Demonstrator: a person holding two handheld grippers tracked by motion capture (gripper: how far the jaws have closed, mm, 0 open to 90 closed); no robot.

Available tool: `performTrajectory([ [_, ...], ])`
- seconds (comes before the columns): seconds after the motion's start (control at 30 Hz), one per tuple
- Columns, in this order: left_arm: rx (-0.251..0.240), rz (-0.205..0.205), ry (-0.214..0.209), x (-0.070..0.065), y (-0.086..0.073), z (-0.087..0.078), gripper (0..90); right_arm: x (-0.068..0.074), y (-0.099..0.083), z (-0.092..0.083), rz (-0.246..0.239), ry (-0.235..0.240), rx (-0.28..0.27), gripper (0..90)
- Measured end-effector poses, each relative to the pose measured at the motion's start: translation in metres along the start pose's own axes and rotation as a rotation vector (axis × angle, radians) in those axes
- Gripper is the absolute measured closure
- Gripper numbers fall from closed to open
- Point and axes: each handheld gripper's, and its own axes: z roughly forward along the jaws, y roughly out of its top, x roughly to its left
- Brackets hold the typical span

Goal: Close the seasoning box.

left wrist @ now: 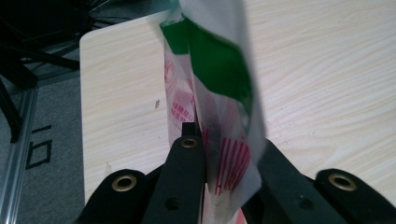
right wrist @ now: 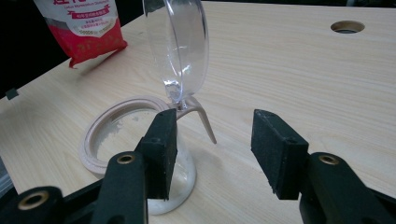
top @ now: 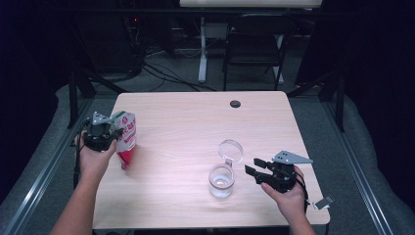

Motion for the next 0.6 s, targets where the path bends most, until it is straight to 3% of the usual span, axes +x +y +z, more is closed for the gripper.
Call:
performTrajectory([
  [0.3,-0.018,0.049,-0.029,-0.013,0.012,-0.013,90.0,-0.003,0.002,-0.005,0.01,-0.008,-0.016,50.6],
  [0.6,-0.022,0.114,-0.129,-0.05,0.025,-0.016,90.0,-0.002,0.003,-0.007,0.01,-0.008,-0.03,50.2],
])
